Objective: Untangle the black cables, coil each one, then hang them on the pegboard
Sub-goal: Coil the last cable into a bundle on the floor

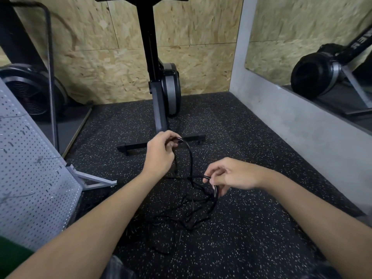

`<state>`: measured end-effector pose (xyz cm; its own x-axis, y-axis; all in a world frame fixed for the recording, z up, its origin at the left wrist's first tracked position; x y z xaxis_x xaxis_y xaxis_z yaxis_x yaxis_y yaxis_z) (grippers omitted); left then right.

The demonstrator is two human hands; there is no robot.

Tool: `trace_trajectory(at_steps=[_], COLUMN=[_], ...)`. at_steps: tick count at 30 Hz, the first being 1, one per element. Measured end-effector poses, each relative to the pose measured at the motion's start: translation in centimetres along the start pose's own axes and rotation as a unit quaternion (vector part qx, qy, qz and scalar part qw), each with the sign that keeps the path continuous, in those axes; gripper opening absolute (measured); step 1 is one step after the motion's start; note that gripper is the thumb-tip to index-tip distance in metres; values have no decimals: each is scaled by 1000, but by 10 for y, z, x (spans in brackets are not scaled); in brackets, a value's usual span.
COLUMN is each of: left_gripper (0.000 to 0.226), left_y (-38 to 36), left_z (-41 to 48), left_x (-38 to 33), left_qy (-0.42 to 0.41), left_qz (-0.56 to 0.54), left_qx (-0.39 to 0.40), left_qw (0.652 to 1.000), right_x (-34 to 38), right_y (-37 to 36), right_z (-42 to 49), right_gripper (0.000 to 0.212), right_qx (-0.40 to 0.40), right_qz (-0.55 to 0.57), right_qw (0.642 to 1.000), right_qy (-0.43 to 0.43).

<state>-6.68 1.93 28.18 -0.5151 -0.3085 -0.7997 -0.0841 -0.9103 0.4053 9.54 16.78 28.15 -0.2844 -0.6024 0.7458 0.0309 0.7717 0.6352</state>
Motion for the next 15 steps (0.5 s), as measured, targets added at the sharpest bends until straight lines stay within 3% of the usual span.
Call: trace_trajectory(at_steps=[3,8,10,13,15], left_gripper=[33,31,30,29,29], left_y=[3,-6,-7,-9,-10], left_z=[1,-9,-9,-12,-14], left_x=[5,0,-6,-16,-23], left_qy=[-33,-59,-44,6,28], left_qz=[64,67,36,-17,-48], left_qx=[22,69,65,82,96], left_qw=[997,994,996,996,994], right_x=[-9,-19,-21,-24,-28], right_y=[0,9,11,-2,-3], right_z=[2,5,4,4,6], right_gripper=[14,20,23,23,23], right_qx=[-20,-47,-36,53,40], right_qz=[-67,-166,-158,-107,-80], right_qw=[998,985,987,993,996], right_qy=[1,20,19,-1,-19])
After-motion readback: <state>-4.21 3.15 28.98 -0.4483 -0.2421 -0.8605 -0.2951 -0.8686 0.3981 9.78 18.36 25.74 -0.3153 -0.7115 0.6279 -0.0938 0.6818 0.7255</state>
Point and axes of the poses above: each hand's wrist, its own z-axis towards the middle knuckle, its own y-axis out of the back of the hand, x = y × z, the point moved 5 cm from there along z, towards the middle knuckle, and after that the axes turned 13 degrees about -x, right-handed, at the moved point
